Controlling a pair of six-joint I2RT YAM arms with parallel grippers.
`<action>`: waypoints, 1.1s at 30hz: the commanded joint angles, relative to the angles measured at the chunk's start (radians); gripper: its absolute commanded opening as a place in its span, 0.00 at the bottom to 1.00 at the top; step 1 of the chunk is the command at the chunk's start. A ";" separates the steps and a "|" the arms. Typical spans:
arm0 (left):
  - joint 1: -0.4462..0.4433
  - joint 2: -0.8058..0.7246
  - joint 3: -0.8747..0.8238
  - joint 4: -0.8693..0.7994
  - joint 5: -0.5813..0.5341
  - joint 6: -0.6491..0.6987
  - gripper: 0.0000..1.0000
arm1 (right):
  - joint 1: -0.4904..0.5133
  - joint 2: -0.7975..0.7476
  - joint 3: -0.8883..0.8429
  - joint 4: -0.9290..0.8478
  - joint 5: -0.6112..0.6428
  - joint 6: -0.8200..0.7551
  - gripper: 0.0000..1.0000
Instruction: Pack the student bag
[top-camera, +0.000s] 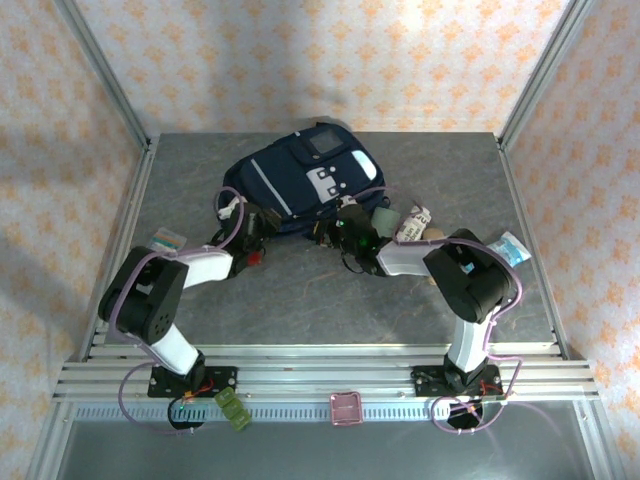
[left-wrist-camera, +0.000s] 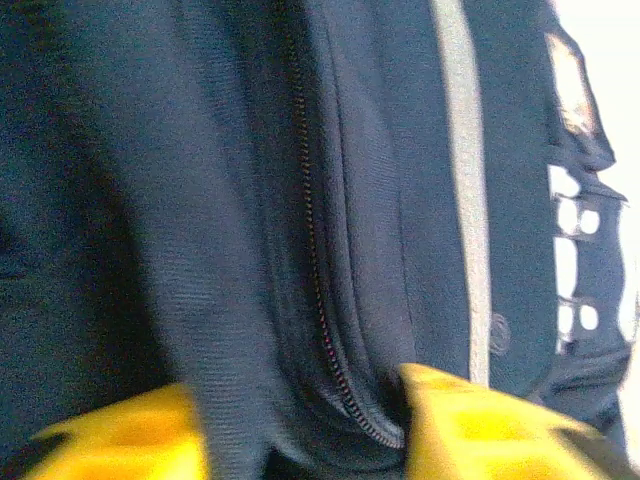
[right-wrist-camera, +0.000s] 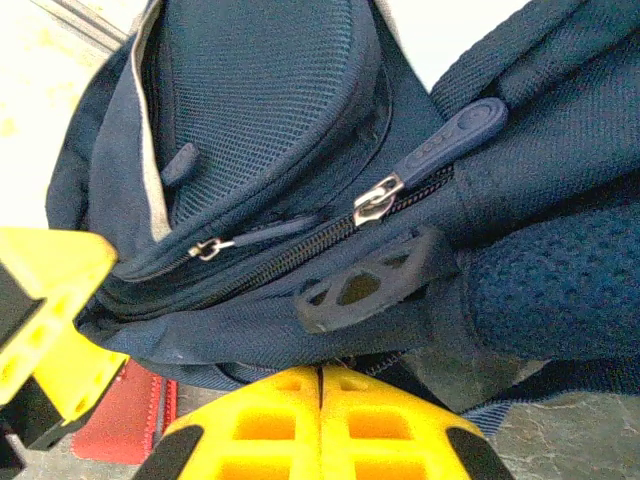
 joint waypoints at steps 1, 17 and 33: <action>0.026 0.054 0.036 0.053 0.043 -0.020 0.04 | 0.015 -0.003 0.039 0.039 -0.002 -0.021 0.00; 0.091 0.004 0.011 0.038 0.139 0.069 0.00 | -0.143 -0.067 0.067 -0.267 0.227 -0.045 0.03; 0.072 -0.006 0.149 -0.150 0.205 0.383 0.00 | -0.216 -0.037 0.271 -0.475 0.170 -0.125 0.45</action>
